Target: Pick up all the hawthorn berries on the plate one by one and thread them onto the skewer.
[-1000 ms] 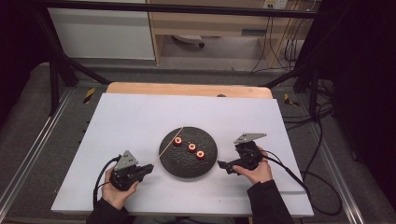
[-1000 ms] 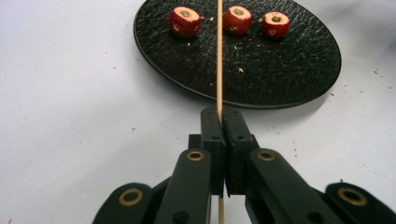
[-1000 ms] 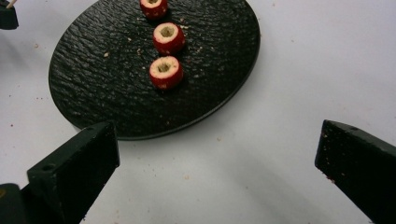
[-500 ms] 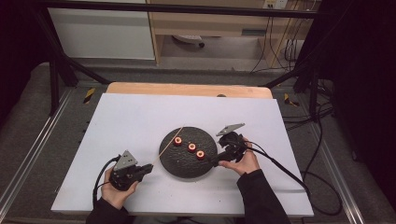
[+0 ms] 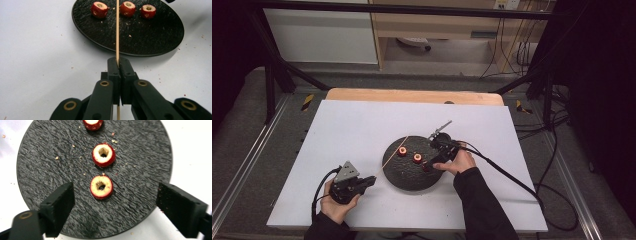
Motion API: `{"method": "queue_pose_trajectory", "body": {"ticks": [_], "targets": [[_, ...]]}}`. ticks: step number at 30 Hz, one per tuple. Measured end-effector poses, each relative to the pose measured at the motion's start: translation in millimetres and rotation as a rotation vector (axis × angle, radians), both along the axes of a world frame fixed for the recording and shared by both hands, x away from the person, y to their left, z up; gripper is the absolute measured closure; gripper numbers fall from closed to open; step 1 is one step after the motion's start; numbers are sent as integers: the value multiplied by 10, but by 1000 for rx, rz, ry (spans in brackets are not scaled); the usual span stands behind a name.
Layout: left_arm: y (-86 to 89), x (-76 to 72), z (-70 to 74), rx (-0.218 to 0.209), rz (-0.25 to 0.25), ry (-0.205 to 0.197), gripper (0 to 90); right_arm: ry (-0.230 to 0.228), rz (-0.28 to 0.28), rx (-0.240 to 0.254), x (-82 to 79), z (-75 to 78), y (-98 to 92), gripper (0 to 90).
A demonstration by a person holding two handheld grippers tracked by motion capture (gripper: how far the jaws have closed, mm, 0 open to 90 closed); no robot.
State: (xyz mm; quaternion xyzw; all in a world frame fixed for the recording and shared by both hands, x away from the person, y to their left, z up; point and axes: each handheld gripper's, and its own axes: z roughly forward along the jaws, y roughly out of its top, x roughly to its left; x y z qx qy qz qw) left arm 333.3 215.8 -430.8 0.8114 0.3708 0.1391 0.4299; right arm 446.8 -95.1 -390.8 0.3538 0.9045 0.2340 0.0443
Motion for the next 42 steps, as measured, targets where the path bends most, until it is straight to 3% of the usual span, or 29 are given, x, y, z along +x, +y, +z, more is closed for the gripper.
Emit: {"method": "queue_pose_trajectory", "body": {"ticks": [3,12,22,30,36,42], "targets": [[-1,1,-5,1,1,2,886,32,26,-30,48,-32,62,229],[0,5,-8,5,0,4,886,103,39,-52,152,-94,171,366],[-1,9,-14,7,0,9,886,187,38,-49,198,-152,217,544],[-6,8,-18,11,-1,10,885,195,38,-54,213,-166,214,612],[-6,7,-17,12,-1,9,885,192,30,-50,213,-150,208,614],[-2,-6,-4,6,2,0,885,152,20,5,168,-11,141,616]]}}
